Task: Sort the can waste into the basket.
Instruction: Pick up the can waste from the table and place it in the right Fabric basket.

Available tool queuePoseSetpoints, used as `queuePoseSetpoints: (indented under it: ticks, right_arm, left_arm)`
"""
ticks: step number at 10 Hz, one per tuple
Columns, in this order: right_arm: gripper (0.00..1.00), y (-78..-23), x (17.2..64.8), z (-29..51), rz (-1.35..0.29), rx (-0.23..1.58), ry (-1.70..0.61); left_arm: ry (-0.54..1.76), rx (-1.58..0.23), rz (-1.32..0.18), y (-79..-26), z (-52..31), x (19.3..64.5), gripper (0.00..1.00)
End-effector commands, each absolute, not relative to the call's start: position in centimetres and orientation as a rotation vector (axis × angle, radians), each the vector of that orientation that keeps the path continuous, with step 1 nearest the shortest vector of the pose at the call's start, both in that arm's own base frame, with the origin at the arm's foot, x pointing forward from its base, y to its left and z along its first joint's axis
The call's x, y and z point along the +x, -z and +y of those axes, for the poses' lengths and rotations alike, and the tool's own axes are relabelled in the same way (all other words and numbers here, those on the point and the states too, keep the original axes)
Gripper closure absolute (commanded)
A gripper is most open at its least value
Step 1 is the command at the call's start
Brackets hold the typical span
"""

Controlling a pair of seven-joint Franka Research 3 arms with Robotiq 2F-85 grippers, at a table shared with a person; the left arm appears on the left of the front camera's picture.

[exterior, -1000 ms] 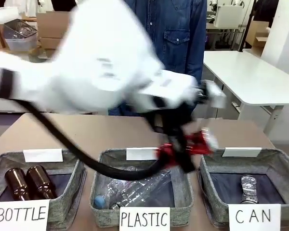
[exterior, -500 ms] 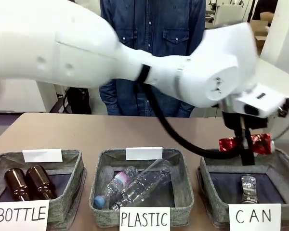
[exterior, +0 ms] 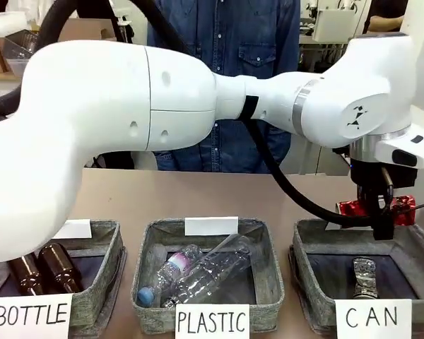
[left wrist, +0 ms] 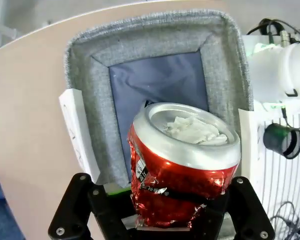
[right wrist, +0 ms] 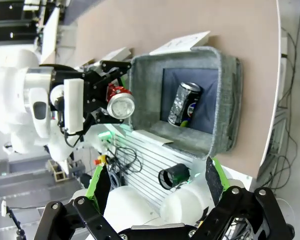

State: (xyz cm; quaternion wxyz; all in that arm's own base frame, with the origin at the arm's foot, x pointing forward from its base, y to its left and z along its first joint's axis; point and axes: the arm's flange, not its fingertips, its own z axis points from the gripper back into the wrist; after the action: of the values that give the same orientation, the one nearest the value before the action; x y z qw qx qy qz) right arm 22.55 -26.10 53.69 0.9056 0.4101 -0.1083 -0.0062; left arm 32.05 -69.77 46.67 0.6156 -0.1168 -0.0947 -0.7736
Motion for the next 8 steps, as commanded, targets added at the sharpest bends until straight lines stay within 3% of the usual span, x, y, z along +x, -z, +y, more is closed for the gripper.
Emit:
queuePoseSetpoints:
  ticks: [1, 4, 5, 7, 8]
  right_arm:
    - [0.00, -54.01, 22.48, -25.94, -0.221, 0.850, 0.035]
    - [0.00, -54.01, 22.48, -25.94, -0.221, 0.850, 0.035]
    - [0.00, -54.01, 22.48, -25.94, -0.221, 0.850, 0.035]
    - [0.00, -54.01, 22.48, -25.94, -0.221, 0.850, 0.035]
    - [0.00, -54.01, 22.48, -25.94, -0.221, 0.850, 0.035]
  left_arm:
    - [1.766, -0.226, -0.222, -47.67, -70.84, 32.50, 1.00]
    - [1.759, -0.223, -0.214, -47.82, -70.33, 32.47, 0.15]
    - [1.757, -0.219, -0.219, -47.99, -70.20, 32.44, 0.00]
    - [1.764, -0.211, -0.211, -47.98, -70.07, 32.33, 0.00]
    - [1.764, -0.209, -0.207, -48.00, -69.99, 32.31, 0.07]
